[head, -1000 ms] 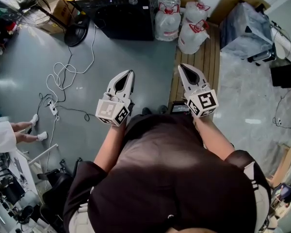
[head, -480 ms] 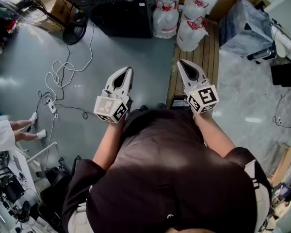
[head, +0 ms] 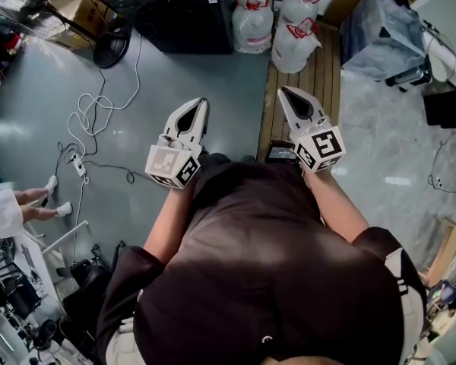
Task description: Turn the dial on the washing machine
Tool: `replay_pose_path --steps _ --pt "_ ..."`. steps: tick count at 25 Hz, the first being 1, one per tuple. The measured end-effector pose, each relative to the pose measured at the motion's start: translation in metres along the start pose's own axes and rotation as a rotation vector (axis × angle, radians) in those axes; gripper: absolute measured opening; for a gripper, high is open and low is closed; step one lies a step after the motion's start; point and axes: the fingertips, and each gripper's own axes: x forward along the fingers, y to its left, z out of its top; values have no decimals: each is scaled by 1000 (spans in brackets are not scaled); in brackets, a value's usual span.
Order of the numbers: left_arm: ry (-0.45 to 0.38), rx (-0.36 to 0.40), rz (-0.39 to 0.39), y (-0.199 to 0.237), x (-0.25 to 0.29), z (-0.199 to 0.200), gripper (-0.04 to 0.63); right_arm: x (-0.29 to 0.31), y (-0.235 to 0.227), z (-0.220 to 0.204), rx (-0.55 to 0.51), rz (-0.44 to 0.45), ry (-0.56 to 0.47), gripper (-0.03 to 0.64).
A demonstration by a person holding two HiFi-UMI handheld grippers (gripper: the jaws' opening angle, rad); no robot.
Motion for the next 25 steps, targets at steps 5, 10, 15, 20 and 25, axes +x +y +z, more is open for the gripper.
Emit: replay_pose_path --steps 5,10,15,20,25 --pt "13 -13 3 -1 -3 -10 15 0 -6 2 -64 14 4 23" --pt "32 -28 7 13 -2 -18 15 6 -7 -5 -17 5 16 23" --pt "26 -61 31 42 15 -27 15 17 -14 -14 7 7 46 23" --pt "12 -88 44 75 49 -25 15 40 -38 -23 14 1 87 23" --pt "9 -101 56 117 89 -17 15 92 -63 -17 10 18 101 23"
